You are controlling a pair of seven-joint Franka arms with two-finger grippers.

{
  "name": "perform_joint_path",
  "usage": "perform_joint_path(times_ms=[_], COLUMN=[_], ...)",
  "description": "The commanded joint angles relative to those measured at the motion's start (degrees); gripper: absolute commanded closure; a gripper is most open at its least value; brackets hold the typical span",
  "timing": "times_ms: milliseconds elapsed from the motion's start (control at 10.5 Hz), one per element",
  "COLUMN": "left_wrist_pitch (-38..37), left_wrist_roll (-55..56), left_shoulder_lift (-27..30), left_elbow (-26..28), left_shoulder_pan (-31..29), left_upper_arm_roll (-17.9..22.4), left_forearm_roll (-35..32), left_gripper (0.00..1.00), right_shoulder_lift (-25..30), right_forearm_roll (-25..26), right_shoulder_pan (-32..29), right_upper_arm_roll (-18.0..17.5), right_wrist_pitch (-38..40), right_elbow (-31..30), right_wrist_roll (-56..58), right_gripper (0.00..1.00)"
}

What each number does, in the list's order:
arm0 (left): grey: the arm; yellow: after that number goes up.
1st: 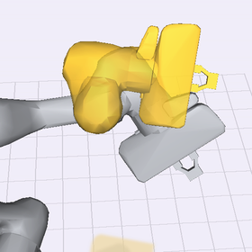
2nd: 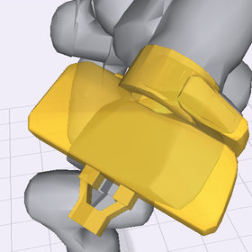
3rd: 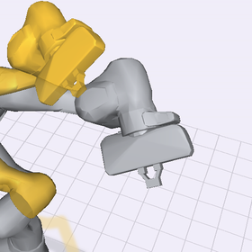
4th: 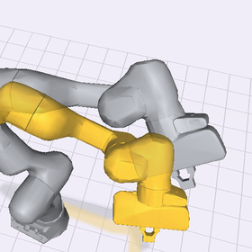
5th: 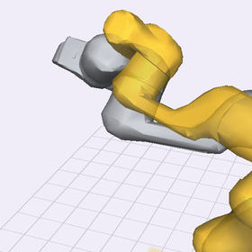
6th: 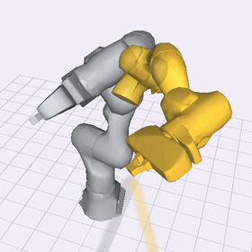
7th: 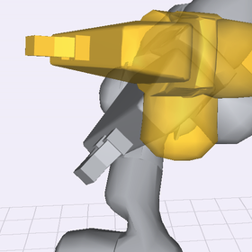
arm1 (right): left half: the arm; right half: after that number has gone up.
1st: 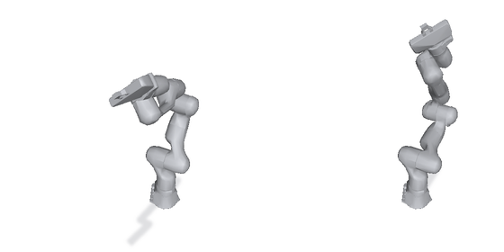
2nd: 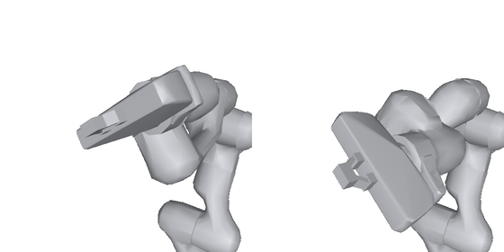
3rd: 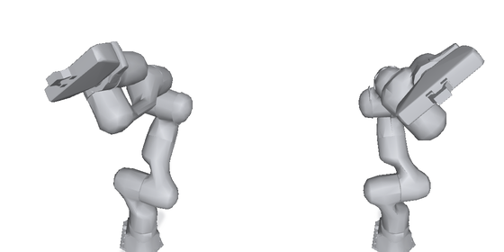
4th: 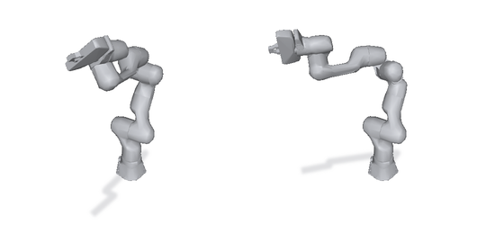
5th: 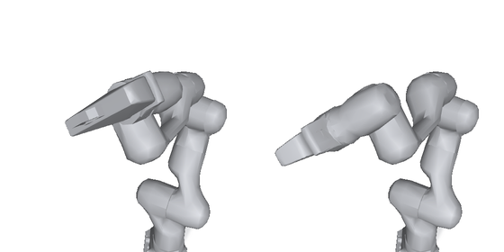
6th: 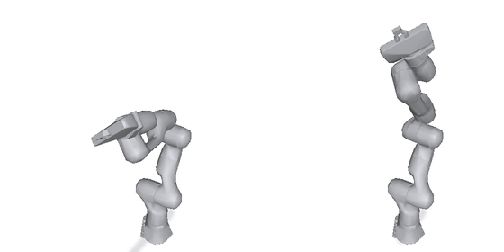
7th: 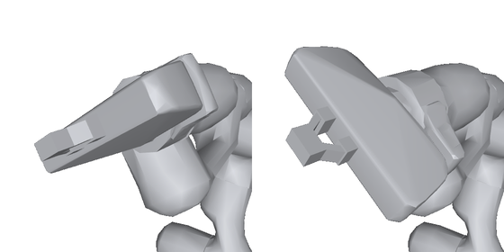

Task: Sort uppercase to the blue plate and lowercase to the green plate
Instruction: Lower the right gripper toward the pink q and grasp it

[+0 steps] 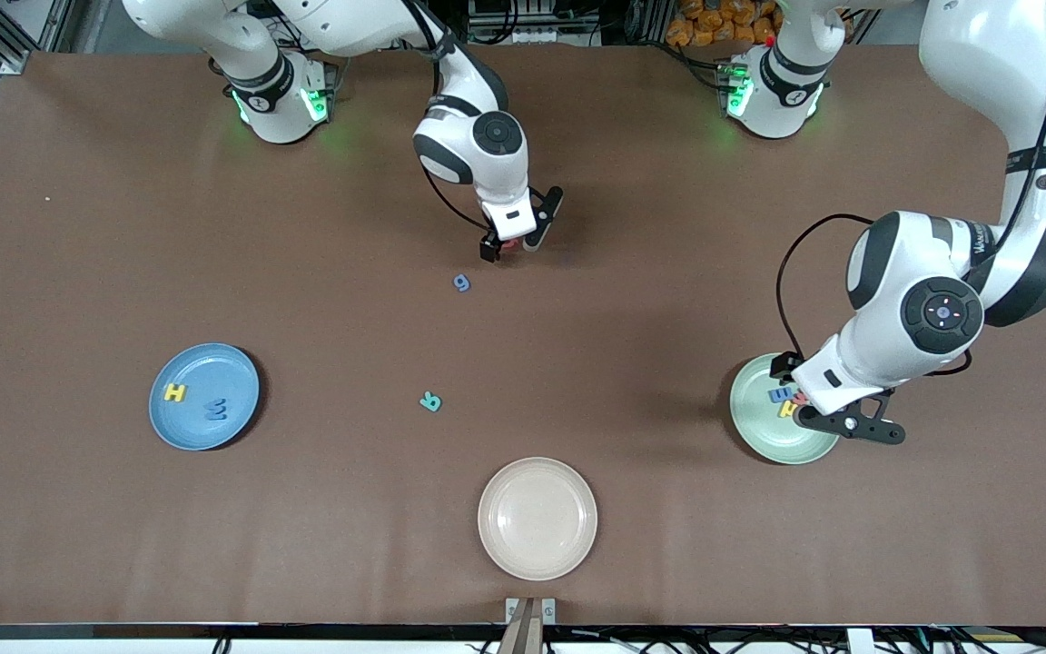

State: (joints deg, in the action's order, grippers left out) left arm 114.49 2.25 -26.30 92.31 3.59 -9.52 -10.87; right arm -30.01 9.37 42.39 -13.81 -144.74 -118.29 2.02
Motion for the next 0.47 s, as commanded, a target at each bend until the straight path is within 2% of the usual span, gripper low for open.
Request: perform_joint_path(times_ms=[0,380], left_wrist_pitch=[-1.5,-1.6], left_wrist_roll=[-0.6,0.0], left_shoulder_lift=[1.2,1.2], left_elbow=[0.2,0.3], left_shoulder_pan=[-0.5,-0.4], left_upper_arm_roll=[0.1,0.0], left_forearm_roll=[1.1,1.2], left_gripper=[0.0,0.0], right_shoulder_lift=[0.2,0.1], right_forearm_roll=[-0.3,0.6], right_shoulder_pan=[0.3,0.6], right_upper_arm_roll=[0.0,0.2], right_wrist_pitch=[-0.7,-1.3], right_elbow=[-0.3,-0.3], right_wrist_roll=[-1.0,-1.0], right_gripper=[0.0,0.0])
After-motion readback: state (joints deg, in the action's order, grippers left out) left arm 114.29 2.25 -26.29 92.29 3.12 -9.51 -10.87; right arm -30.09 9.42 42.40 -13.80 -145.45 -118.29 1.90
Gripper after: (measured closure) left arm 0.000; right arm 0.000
